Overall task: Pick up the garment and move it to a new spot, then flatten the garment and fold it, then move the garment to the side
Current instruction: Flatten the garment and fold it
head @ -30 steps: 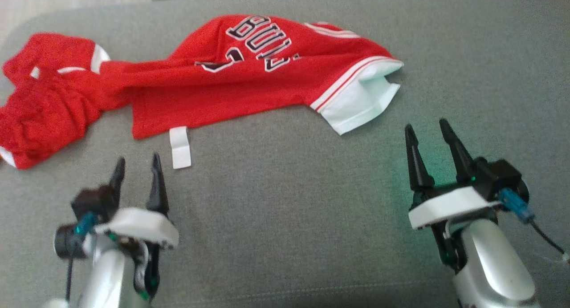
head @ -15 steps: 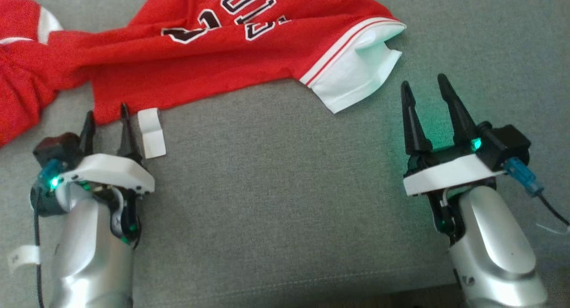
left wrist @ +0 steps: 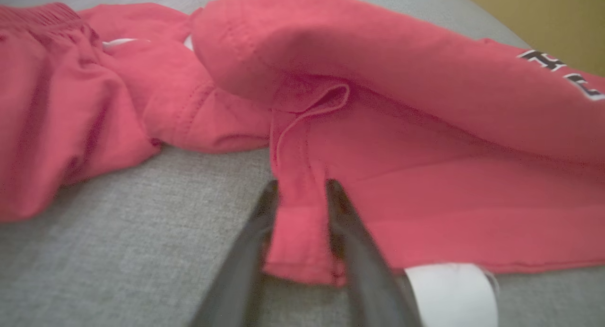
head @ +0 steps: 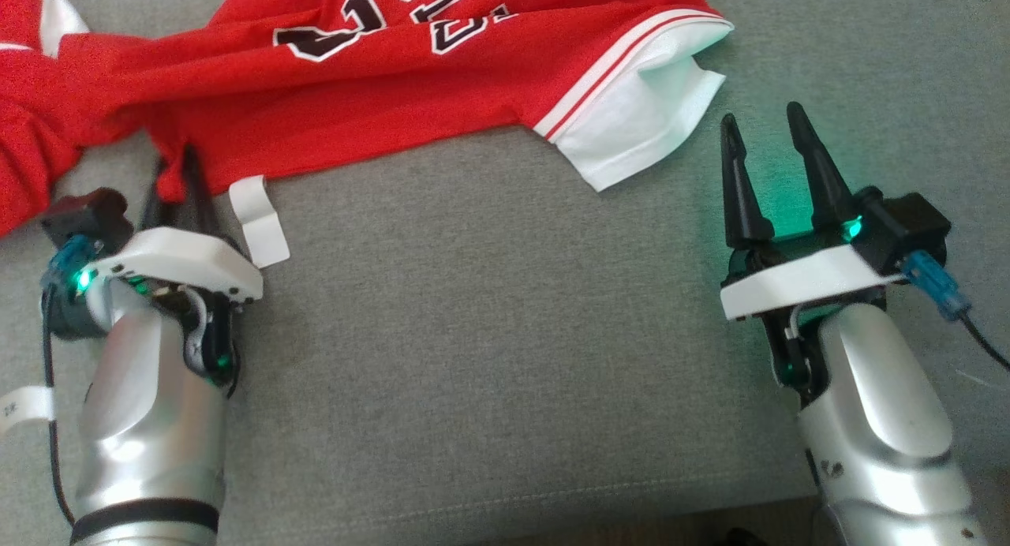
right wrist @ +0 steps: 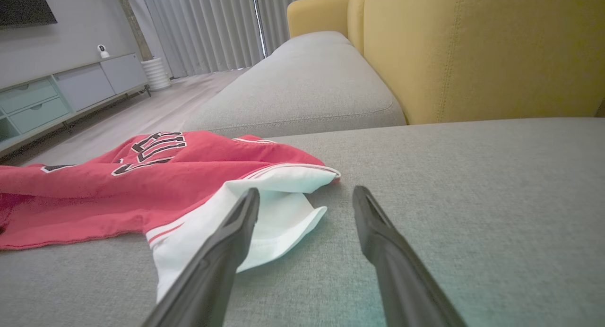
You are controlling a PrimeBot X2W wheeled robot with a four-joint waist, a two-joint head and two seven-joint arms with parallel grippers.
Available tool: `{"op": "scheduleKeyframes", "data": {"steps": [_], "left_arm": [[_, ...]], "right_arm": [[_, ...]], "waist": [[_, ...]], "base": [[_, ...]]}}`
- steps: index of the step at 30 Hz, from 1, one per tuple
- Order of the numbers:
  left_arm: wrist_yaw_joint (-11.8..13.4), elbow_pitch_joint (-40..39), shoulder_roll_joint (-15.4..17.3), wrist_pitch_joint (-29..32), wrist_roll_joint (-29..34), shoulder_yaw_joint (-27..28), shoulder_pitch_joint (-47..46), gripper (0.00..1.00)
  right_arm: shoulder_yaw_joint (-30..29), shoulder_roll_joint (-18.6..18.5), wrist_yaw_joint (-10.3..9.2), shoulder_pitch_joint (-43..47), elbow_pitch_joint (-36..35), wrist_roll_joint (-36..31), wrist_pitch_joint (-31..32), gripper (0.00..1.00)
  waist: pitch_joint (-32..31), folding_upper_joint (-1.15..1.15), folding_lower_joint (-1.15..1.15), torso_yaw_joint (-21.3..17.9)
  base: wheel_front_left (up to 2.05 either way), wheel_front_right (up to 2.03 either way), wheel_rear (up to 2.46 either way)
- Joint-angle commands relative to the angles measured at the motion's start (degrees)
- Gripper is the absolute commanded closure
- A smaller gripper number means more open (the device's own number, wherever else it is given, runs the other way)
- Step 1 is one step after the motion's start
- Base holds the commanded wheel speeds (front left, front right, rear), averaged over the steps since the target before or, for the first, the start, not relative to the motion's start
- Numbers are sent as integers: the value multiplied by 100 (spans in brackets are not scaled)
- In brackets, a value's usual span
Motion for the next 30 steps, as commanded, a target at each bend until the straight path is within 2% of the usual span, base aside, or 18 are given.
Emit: {"op": "scheduleKeyframes", "data": {"steps": [1,3,4,5,13,14,15,16,17,21,24,30], "left_arm": [[-79,294,79,74,28,1,147,100],[-97,319,71,74,31,-24,120,100],[-133,334,53,74,39,-73,76,100],[-133,334,53,74,39,-73,76,100],[-234,236,-9,74,73,-227,58,100],[-243,227,-15,74,76,-245,59,100],[-257,206,-21,74,83,-272,58,100],[-273,149,-28,74,74,-284,59,100],[-286,77,-33,74,73,-296,68,100],[-328,-182,-48,74,56,-305,119,100],[-349,-472,-56,74,17,-236,160,100],[-382,-1268,-8,74,85,-84,263,100]], "right_arm": [[46,49,37,-224,63,-97,-36,0],[24,49,37,-299,188,-138,-36,0],[-30,49,37,-471,495,-228,-36,0],[-30,49,37,-471,495,-228,-36,0],[-381,49,37,-1207,1773,-620,38,0],[-412,49,37,-1271,1904,-643,50,2],[-421,49,37,-1334,2039,-677,59,12],[-394,49,37,-1383,2175,-680,83,50],[-354,49,37,-1423,2290,-648,91,100],[-198,49,37,-1518,2534,-443,44,100],[-178,49,37,-1533,2431,-282,-14,100],[-143,49,37,-1430,1468,291,-33,100]], "waist": [[36,0,0,75],[51,0,0,106],[81,0,0,177],[81,0,0,177],[162,0,0,456],[172,0,0,482],[179,0,0,505],[186,0,0,523],[192,0,0,538],[182,0,0,556],[88,0,0,516],[-310,0,0,391]], "base": [[0,0,0],[0,0,0],[0,0,0],[0,0,0],[0,0,0],[0,0,0],[0,0,0],[0,0,0],[0,0,0],[0,0,0],[0,0,0],[0,0,0]]}}
